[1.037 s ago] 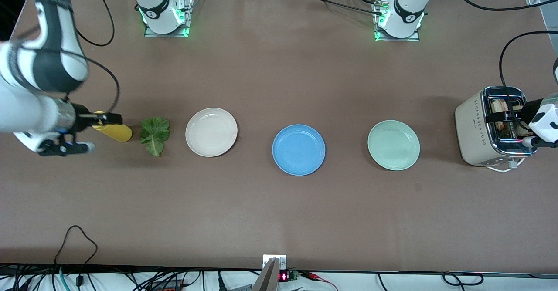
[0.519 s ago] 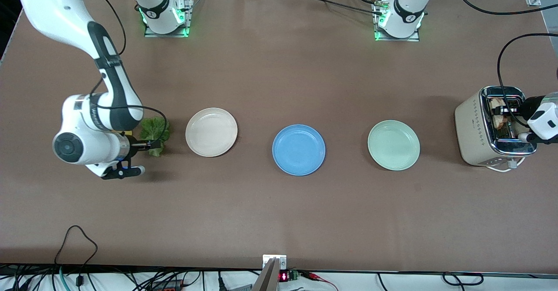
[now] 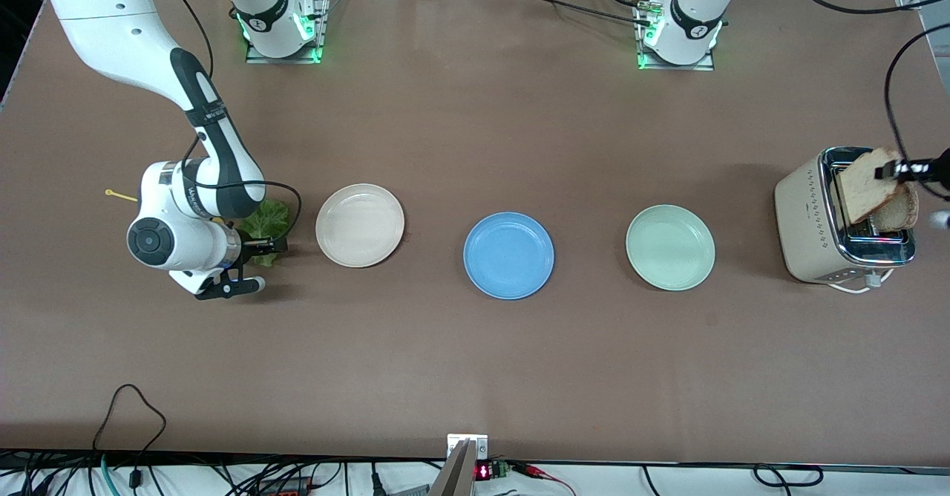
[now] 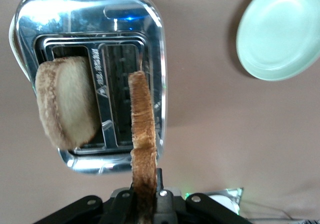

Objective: Make sandwich in blue plate with both arms
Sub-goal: 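Carry the bread to the blue plate while the right gripper lifts lettuce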

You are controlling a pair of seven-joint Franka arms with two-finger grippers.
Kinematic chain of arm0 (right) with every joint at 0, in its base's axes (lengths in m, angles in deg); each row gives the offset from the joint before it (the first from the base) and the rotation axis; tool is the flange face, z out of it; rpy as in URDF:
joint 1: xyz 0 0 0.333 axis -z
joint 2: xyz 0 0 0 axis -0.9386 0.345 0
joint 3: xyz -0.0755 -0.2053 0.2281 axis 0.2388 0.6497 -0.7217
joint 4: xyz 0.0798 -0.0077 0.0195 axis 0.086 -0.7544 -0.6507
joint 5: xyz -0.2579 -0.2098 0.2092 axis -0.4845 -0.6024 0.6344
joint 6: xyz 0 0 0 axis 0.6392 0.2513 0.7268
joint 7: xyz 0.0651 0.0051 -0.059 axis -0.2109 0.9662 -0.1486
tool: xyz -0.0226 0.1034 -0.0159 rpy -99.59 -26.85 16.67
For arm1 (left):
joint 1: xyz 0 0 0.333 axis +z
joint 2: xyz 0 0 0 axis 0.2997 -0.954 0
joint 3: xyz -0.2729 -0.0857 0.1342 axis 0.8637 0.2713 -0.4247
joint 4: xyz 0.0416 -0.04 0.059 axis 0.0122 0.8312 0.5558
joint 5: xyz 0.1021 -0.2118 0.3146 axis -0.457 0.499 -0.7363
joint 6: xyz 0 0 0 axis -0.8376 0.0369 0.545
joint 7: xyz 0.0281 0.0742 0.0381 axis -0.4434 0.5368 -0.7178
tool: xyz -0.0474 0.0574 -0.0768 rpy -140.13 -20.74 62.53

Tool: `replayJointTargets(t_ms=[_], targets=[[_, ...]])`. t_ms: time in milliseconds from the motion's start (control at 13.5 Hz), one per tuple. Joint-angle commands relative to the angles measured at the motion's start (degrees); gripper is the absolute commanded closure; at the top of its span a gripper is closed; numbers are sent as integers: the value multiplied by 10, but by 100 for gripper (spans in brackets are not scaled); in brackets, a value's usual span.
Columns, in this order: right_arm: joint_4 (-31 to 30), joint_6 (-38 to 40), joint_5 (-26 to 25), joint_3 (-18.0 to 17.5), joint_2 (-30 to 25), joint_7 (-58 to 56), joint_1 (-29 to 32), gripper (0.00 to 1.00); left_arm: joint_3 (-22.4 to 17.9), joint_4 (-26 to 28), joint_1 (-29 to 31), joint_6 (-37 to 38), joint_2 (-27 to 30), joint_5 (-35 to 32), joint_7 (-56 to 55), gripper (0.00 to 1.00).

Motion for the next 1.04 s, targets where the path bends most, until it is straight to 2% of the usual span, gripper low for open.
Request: replayJointTargets(t_ms=[0, 74, 222, 444, 741, 963], targets=[[-19, -11, -7, 0, -16, -20, 4, 58, 13, -57, -56, 83, 0, -12, -18, 100], [-19, -11, -7, 0, -16, -19, 3, 76, 19, -56, -82, 88, 7, -11, -30, 100], [-17, -9, -6, 0, -16, -12, 3, 99, 47, -56, -119, 73, 0, 12, -60, 100], [-15, -5, -5, 0, -18, -8, 3, 100, 83, -49, -180, 29, -8, 31, -152, 100], [-9, -4, 1, 0, -23, -8, 2, 100, 84, -49, -264, -46, -41, 67, -207, 100], [4, 27, 2, -1, -48, 40, -2, 100, 84, -49, -334, -119, -79, 116, -304, 100]])
